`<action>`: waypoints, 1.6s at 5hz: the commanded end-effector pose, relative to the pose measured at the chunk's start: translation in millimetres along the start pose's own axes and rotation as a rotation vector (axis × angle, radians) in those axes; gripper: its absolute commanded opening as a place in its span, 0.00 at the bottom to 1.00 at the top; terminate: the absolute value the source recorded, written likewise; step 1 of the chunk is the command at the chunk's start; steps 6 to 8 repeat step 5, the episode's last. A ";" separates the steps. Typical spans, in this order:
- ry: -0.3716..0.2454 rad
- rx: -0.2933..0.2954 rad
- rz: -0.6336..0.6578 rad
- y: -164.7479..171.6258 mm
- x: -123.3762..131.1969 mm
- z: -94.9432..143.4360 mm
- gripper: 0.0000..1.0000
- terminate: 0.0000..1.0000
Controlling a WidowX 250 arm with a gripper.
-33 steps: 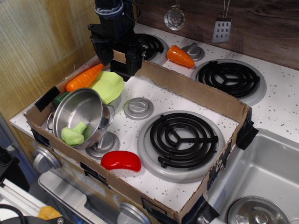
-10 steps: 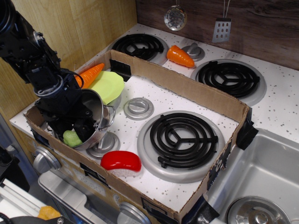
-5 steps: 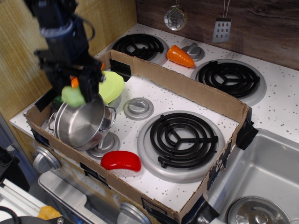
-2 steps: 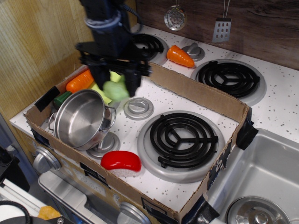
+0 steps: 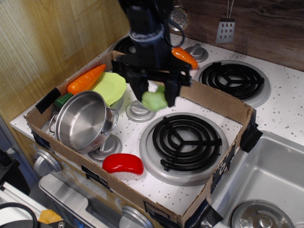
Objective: Take broccoli out of pan
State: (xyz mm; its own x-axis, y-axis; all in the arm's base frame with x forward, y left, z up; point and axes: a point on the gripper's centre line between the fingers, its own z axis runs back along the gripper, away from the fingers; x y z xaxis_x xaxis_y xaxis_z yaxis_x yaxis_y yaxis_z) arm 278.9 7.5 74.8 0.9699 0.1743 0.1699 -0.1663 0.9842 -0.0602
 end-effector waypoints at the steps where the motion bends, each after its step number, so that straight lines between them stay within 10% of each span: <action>1: -0.093 -0.089 0.030 -20.2 -2.0 -25.6 0.00 0.00; 2: -0.104 -0.130 0.033 -20.8 1.0 -37.5 0.00 0.00; 3: -0.105 -0.120 0.030 -22.4 5.4 -36.6 1.00 0.00; 4: -0.101 -0.092 0.020 -23.6 9.6 -31.0 1.00 0.00; 5: -0.043 -0.053 0.071 -29.6 13.9 -4.6 1.00 1.00; 8: -0.043 -0.053 0.071 -29.6 13.9 -4.6 1.00 1.00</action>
